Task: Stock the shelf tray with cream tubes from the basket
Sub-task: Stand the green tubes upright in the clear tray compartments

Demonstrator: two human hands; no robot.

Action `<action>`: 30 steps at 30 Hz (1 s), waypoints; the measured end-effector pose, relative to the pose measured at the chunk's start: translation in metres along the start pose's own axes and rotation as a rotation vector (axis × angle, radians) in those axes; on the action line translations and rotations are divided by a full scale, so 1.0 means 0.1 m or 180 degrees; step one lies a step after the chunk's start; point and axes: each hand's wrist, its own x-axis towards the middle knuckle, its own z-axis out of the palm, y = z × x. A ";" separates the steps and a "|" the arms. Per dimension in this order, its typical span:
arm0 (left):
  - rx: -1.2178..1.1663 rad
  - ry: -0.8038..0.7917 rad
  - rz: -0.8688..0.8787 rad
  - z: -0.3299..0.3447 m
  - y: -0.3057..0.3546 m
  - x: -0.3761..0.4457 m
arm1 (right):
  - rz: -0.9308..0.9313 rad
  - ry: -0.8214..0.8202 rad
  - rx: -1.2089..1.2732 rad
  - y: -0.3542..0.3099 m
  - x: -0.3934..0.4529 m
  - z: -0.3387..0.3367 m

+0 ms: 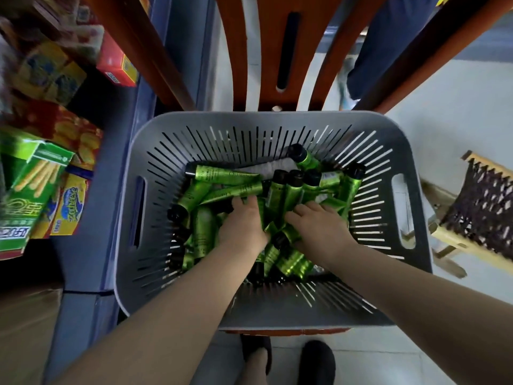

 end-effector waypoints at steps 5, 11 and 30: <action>-0.0321 0.0000 -0.0060 -0.01 -0.02 0.00 | -0.0163 0.0017 -0.0077 0.04 -0.05 -0.04; -0.1233 -0.0172 -0.0269 -0.23 -0.16 -0.16 | 0.0119 0.0179 0.0415 0.01 -0.19 -0.25; -0.3677 -0.0550 -0.0650 0.01 -0.10 -0.09 | 0.1952 0.0648 0.2500 0.06 -0.20 -0.03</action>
